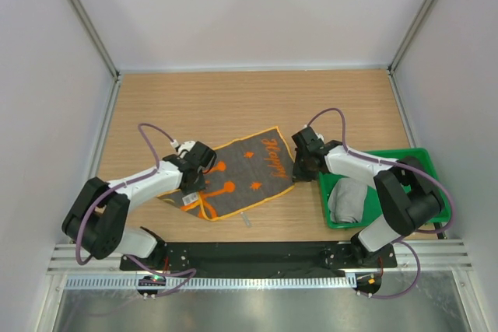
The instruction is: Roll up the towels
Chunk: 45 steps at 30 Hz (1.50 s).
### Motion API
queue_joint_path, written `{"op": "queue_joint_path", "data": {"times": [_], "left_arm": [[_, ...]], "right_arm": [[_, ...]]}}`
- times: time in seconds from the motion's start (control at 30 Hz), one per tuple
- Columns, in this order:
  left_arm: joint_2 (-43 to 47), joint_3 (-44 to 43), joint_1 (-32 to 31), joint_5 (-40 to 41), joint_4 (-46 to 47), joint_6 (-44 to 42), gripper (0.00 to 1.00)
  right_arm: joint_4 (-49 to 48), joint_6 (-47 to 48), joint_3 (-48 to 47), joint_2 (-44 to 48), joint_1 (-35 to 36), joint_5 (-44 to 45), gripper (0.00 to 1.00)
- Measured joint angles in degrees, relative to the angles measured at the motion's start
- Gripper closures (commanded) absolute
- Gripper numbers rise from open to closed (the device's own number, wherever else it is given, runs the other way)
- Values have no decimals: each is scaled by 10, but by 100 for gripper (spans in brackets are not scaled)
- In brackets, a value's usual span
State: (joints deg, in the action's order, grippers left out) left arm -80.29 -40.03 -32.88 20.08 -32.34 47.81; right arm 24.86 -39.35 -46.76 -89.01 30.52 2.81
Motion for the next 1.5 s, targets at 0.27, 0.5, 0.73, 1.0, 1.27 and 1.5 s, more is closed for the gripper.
{"op": "queue_joint_path", "data": {"times": [0.27,0.5,0.73,1.0,1.27,1.5], "left_arm": [[14,5,0,6,-8,1,76],[61,6,-1,20,-38,4,86],[79,15,-1,24,-50,12,100],[108,19,-1,24,-58,13,100],[147,19,-1,28,-64,12,100],[158,19,-1,34,-73,7,100]], "right_arm": [[-1,0,-3,-3,0,-1,99],[0,0,-7,-7,0,-1,99],[0,2,-7,-8,0,-2,99],[0,2,-9,-10,0,-3,99],[0,2,-10,-9,-5,-6,99],[15,0,12,22,-17,3,99]]}}
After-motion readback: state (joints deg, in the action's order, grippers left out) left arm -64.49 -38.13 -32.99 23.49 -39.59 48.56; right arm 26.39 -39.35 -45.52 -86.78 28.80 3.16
